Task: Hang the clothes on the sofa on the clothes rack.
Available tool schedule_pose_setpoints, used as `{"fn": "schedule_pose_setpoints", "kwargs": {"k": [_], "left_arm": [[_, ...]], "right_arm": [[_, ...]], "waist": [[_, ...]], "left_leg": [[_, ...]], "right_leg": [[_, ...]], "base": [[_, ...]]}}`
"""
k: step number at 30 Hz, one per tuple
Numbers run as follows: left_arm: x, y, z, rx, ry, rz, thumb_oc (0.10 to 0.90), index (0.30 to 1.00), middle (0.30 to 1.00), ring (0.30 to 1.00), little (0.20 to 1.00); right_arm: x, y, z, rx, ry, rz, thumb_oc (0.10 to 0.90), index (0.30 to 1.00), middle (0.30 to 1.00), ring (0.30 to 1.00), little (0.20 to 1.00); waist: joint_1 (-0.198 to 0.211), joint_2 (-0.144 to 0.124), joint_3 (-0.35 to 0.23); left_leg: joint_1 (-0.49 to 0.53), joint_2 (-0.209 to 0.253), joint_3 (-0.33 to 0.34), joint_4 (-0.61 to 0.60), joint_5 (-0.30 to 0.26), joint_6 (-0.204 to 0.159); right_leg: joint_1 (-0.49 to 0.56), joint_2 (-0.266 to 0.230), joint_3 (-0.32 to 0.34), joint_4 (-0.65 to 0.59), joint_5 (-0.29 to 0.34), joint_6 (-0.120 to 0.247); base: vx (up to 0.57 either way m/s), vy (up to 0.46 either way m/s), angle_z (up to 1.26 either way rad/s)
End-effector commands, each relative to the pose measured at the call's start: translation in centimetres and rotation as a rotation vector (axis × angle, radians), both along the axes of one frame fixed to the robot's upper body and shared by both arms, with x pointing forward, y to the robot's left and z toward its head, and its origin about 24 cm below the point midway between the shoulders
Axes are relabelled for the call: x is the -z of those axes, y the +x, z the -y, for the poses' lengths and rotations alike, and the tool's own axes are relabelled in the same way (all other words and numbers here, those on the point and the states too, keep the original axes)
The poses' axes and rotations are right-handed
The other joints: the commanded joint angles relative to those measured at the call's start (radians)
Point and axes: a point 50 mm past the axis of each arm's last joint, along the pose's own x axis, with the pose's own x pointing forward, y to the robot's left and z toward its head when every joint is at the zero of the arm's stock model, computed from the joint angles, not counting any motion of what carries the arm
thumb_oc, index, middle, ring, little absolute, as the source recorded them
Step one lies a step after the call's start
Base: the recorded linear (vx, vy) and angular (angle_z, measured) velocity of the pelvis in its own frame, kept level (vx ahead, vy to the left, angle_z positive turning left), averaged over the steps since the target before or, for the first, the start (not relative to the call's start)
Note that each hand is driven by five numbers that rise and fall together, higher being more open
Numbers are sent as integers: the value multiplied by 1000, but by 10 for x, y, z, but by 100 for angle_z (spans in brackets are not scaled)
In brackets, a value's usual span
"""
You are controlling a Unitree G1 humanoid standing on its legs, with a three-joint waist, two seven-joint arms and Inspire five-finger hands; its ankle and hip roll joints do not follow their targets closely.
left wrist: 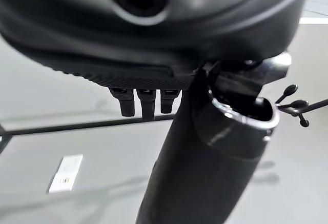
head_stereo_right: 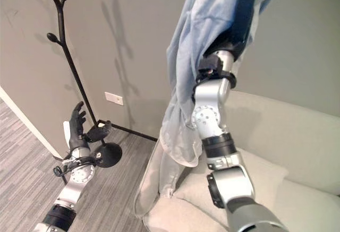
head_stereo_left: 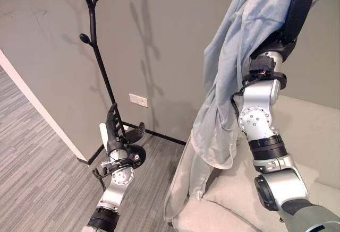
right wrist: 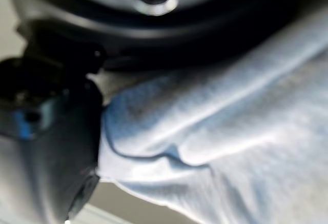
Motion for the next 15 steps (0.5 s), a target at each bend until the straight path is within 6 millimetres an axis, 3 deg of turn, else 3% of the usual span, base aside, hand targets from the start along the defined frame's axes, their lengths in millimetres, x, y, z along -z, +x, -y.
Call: {"fn": "schedule_pose_setpoints", "kwargs": {"k": [1, 2, 6, 15], "left_arm": [[-46, 25, 32, 200, 104, 244, 800, 900, 900, 900, 900], [-48, 29, 49, 265, 133, 244, 800, 900, 900, 900, 900], [-55, 50, 85, 277, 242, 236, 800, 900, 900, 900, 900], [-61, 68, 122, 281, 228, 180, 800, 900, 900, 900, 900]], "right_arm": [[-71, -19, -16, 6, -32, 281, 400, 300, 300, 300, 300], [-76, -21, -27, -21, -23, 294, 400, 300, 300, 300, 300], [-74, -33, -52, -93, 10, 320, 400, 300, 300, 300, 300], [-62, -61, -85, -210, -9, 384, 400, 300, 300, 300, 300]], "waist": [[-9, -40, -137], [-23, -39, -139], [-59, -31, -140], [-115, -5, -135]], "left_leg": [[-27, 38, 87, 3, -50, -27], [-24, 41, 92, 3, -51, -27], [-18, 44, 105, 3, -56, -27], [-13, 46, 128, 3, -60, -28]], "right_leg": [[97, -47, 73, 23, -164, 84], [95, -45, 81, 25, -164, 84], [90, -38, 100, 28, -167, 82], [78, -37, 124, 28, -161, 82]], "base": [[3, -44, -16], [11, -35, -15], [17, -52, -11], [3, -30, -13]]}}
